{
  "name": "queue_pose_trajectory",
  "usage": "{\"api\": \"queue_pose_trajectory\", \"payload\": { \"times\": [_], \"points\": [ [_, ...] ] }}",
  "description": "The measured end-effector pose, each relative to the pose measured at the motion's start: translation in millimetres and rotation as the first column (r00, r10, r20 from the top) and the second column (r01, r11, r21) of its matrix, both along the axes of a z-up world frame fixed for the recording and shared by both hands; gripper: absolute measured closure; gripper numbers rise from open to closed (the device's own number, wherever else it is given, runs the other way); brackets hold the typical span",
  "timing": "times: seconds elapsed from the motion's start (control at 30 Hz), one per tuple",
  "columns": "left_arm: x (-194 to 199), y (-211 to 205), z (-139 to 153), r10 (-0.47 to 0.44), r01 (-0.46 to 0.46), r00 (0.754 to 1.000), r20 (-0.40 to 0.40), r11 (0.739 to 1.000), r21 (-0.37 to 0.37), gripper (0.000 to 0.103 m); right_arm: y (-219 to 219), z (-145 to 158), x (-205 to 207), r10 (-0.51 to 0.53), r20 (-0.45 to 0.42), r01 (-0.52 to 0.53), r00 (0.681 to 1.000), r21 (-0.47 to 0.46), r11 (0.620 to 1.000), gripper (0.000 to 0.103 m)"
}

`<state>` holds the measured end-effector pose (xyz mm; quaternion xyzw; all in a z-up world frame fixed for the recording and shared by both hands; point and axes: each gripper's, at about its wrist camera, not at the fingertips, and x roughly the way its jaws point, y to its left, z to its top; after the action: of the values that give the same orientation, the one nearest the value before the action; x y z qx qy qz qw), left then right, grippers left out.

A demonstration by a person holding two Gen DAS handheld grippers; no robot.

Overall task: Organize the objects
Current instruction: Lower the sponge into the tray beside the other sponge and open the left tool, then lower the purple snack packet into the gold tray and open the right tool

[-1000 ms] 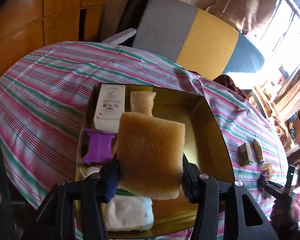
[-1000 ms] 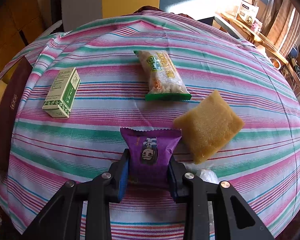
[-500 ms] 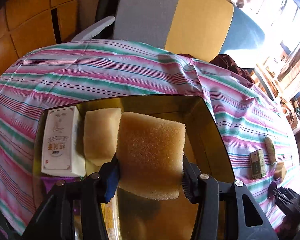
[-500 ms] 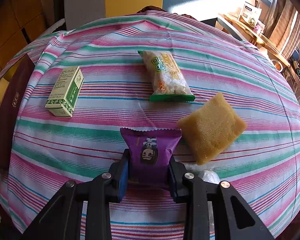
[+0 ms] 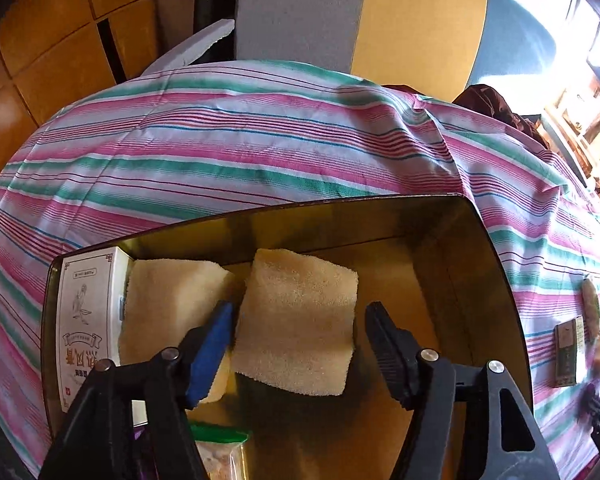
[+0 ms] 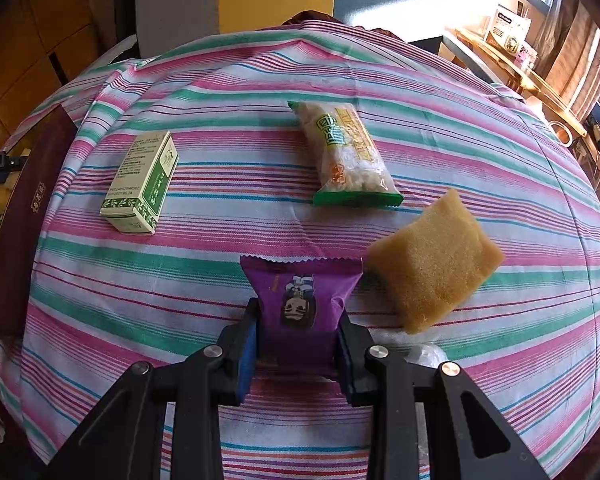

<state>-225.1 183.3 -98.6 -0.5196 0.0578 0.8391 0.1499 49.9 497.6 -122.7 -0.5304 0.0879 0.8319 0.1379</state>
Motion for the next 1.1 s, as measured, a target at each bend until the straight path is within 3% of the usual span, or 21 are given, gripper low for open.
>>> {"api": "queue_pose_trajectory", "payload": {
  "times": [0.13,0.33,0.53,0.83,1.1],
  "points": [
    [14,-8,16,-0.005,0.005,0.999,-0.044,1.000,0.008,0.034,-2,1,-1,0.002,0.000,-0.002,1.000,0.008,1.000,0.071],
    [65,-33,55,-0.009,0.017,0.984,-0.175,0.999,0.047,0.034,-2,4,1,-0.009,-0.011,0.009,1.000,0.018,1.000,0.071],
    [126,-66,77,0.002,0.010,0.962,-0.272,0.999,0.045,0.030,-14,40,4,-0.035,-0.118,0.033,0.992,-0.014,0.999,0.071],
    [177,-114,80,0.062,-0.048,0.946,-0.318,0.998,0.051,0.029,-128,94,-43,0.180,-0.251,-0.195,0.951,-0.035,0.980,0.071],
    [191,-140,81,0.097,-0.082,0.936,-0.339,0.995,0.060,0.028,-215,92,-92,0.317,-0.242,-0.348,0.917,-0.096,0.933,0.071]
  ]
}}
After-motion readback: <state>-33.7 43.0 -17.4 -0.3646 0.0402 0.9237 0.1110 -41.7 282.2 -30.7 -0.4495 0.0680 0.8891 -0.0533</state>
